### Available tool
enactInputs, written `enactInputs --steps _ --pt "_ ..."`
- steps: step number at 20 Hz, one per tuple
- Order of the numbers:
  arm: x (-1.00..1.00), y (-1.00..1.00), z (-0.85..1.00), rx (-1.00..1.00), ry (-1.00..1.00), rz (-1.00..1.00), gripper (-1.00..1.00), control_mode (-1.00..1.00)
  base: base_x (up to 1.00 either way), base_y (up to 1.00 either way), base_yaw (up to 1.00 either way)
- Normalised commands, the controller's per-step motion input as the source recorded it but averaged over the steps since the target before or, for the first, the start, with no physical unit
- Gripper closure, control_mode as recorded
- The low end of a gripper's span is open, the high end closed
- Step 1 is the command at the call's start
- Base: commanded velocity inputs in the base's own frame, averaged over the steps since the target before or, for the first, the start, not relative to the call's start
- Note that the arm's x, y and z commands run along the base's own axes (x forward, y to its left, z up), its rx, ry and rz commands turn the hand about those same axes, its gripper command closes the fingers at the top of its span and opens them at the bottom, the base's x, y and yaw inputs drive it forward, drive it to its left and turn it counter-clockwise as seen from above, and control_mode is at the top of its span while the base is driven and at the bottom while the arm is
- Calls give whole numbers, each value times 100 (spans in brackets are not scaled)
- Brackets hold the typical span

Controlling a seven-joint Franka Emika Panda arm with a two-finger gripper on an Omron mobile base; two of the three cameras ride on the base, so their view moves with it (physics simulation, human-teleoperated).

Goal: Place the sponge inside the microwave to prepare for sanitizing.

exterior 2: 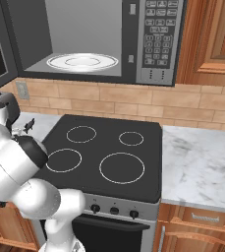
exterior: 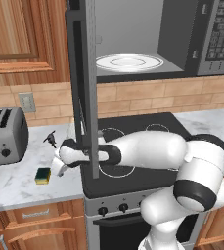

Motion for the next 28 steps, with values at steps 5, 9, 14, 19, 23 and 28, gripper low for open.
enactInputs --steps 5,9,14,19,23,28 --pt "8 19 -20 0 -7 0 -100 -100 0 0 0" --pt "9 15 -3 0 -1 -2 -100 -100 0 0 0" --pt "21 17 -4 0 3 -8 -100 -100 0 0 0" --pt "18 16 -9 0 1 -9 -100 -100 0 0 0" --pt "12 16 -14 0 0 -11 -100 -100 0 0 0" --pt "8 17 -13 0 1 -16 -100 -100 0 0 0"
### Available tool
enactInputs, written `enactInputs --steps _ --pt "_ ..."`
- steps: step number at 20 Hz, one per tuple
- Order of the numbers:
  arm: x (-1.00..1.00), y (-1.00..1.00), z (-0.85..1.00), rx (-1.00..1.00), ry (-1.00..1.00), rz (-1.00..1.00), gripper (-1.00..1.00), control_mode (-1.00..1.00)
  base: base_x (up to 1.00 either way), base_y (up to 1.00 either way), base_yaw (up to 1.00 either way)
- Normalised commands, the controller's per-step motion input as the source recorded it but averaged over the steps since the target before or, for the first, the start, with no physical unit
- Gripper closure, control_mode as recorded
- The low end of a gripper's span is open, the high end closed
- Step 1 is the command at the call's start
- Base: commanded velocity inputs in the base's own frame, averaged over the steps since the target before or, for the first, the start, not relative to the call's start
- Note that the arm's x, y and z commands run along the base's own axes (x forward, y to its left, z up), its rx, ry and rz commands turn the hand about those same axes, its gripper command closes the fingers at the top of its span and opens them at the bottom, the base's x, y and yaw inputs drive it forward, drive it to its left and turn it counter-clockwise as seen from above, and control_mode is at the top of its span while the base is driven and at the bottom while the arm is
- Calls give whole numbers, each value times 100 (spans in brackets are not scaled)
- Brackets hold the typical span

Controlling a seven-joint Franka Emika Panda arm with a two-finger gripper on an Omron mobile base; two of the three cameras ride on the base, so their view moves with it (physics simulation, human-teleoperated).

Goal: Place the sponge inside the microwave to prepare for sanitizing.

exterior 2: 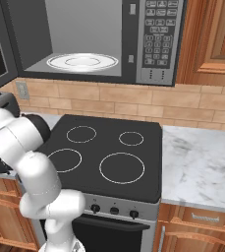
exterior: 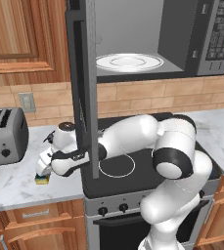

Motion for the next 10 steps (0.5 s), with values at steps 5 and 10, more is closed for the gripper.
enactInputs --steps 5,10 --pt "8 18 -1 0 12 -18 -100 -100 0 0 0" --pt "6 20 2 0 17 -17 -100 -100 0 0 0"
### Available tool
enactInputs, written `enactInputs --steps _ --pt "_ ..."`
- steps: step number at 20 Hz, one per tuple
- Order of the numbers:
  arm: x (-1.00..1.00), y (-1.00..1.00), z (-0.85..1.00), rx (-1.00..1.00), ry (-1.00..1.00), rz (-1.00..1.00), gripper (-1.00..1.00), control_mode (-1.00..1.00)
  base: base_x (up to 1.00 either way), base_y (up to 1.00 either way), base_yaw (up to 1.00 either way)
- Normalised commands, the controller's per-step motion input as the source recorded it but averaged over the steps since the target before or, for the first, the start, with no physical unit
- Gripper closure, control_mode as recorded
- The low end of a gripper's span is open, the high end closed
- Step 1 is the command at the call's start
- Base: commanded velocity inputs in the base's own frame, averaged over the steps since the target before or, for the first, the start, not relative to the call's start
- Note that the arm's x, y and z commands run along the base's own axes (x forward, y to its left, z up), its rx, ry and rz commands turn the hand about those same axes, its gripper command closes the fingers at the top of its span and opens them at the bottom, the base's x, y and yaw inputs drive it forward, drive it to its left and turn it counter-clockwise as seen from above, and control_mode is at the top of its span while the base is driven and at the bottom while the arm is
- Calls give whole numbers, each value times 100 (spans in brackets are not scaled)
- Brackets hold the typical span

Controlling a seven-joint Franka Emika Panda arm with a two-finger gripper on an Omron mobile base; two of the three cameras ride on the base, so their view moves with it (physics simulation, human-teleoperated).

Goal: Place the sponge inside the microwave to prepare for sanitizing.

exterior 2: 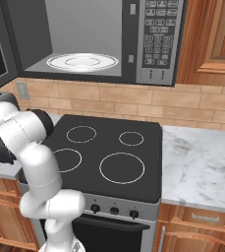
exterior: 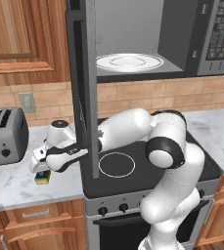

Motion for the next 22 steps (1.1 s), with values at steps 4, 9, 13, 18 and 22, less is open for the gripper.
enactInputs --steps 4,9,13,18,22 --pt "12 12 -5 0 8 -17 -100 -100 0 0 0" --pt "13 19 -17 0 0 -16 -100 -100 0 0 0" --pt "10 23 -18 -1 0 -16 -100 -100 0 0 0" --pt "17 14 -2 -1 0 -13 -100 -100 0 0 0" --pt "21 0 -5 -1 3 -8 -100 -100 0 0 0"
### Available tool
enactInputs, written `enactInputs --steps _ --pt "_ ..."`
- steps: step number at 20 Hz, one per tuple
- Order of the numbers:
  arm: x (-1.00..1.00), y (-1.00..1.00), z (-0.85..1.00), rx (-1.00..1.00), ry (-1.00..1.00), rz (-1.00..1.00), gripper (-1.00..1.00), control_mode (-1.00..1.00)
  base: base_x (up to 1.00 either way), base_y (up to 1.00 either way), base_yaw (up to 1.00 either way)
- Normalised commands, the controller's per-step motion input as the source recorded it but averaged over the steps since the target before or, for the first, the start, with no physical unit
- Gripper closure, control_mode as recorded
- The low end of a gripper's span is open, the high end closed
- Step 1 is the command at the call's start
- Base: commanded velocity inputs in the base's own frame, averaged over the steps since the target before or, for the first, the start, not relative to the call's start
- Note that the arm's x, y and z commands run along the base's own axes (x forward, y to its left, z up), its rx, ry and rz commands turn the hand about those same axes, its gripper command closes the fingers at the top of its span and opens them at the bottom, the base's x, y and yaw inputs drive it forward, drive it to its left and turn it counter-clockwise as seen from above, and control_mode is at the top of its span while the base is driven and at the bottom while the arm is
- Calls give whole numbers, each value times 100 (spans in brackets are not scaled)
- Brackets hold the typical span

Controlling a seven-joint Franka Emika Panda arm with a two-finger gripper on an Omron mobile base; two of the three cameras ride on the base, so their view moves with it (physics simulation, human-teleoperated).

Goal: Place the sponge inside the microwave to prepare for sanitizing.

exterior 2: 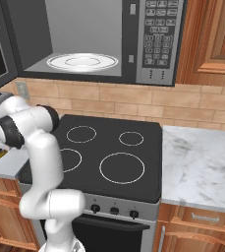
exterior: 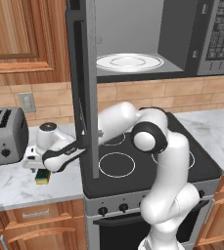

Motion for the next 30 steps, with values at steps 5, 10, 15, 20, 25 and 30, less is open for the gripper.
enactInputs --steps 5,10,15,20,25,30 --pt "19 0 -17 -2 2 -5 -100 -100 0 0 0" --pt "14 0 -21 -1 0 -3 -100 -100 0 0 0" --pt "9 6 -17 0 0 -2 -100 -100 0 0 0" --pt "11 4 -21 0 1 -2 -100 -100 0 0 0" --pt "3 2 -13 0 0 -1 -100 -100 0 0 0" --pt "0 0 -2 0 0 0 100 -100 0 0 0"
